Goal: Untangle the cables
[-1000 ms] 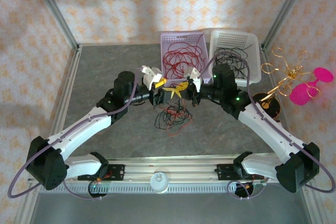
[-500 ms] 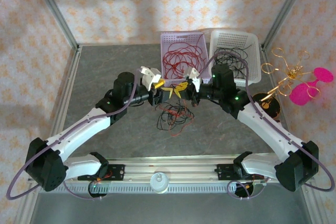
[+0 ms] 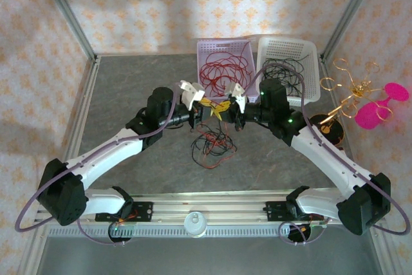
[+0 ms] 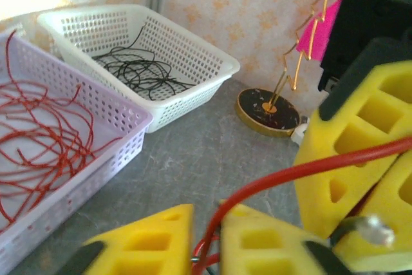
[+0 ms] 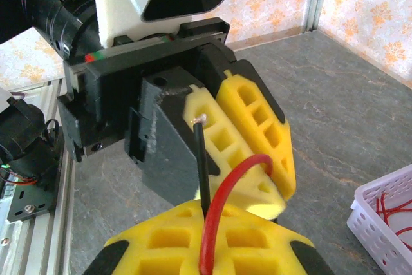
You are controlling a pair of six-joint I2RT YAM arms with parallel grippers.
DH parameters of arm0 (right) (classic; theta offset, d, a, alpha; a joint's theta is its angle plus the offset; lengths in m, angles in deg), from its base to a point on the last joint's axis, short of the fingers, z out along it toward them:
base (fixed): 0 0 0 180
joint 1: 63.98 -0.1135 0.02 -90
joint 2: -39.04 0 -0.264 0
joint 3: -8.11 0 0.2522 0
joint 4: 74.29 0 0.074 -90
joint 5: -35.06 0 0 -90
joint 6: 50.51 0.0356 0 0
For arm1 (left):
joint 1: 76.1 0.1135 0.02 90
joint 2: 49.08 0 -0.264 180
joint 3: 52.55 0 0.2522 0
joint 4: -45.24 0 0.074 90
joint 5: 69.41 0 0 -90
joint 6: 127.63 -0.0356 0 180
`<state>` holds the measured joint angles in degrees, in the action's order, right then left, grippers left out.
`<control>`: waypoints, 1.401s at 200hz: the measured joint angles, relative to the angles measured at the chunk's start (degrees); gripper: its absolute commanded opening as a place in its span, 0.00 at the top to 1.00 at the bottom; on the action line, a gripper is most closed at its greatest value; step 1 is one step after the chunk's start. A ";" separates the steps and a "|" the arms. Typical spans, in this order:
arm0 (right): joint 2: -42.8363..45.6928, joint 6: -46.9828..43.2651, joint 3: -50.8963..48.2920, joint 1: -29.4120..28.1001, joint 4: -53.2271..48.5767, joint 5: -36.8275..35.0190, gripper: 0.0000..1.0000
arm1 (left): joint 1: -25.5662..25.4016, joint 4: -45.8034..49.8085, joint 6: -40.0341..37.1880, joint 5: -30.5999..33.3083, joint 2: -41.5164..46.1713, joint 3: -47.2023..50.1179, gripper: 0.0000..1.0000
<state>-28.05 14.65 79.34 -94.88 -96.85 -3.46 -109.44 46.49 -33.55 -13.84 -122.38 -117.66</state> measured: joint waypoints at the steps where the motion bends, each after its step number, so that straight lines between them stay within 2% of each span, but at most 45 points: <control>1: 0.00 0.00 -0.02 0.00 0.00 0.00 1.00 | -0.07 -0.13 -0.35 0.04 -0.04 0.00 0.96; 14: 0.00 -0.02 -0.09 0.00 -0.02 -0.07 0.98 | -0.50 -0.87 -0.07 0.46 -0.13 0.02 1.00; 25: 0.00 0.02 -0.15 0.00 -0.02 -0.39 0.87 | -0.81 -1.84 0.15 1.90 0.00 0.07 1.00; 41: 0.09 0.20 -0.85 -0.02 0.74 -1.73 0.78 | -0.81 -3.06 0.59 5.31 0.70 0.68 1.00; 87: 3.37 4.48 -8.94 -0.02 8.57 -10.73 0.76 | -0.81 -4.76 1.86 15.74 5.27 3.80 1.00; 101: 3.61 7.10 -10.82 -0.26 11.61 -14.12 0.72 | -0.81 -4.87 1.92 17.11 6.23 3.85 1.00; 114: 3.61 8.98 -12.13 -0.74 14.25 -16.59 0.63 | -0.81 -4.85 1.92 17.84 6.86 3.85 1.00; 142: 4.15 12.04 -16.31 -3.67 21.11 -18.36 0.53 | -1.42 -3.21 2.10 19.58 7.17 3.50 1.00; 178: 5.03 19.58 -22.60 -6.75 34.53 -20.09 0.53 | -3.02 1.11 2.32 21.44 7.04 1.38 1.00; 222: 0.87 31.89 -23.06 -11.13 51.67 -33.29 0.54 | -4.79 3.56 3.41 23.41 6.40 -1.14 1.00; 280: -9.51 42.47 -20.24 -11.98 55.36 -47.80 0.55 | -6.38 5.81 4.52 25.62 6.43 -1.75 1.00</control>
<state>-37.56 57.12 59.10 -106.85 -41.49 -51.26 -115.82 52.30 -29.03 11.77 -115.95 -119.41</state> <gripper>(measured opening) 0.451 0.046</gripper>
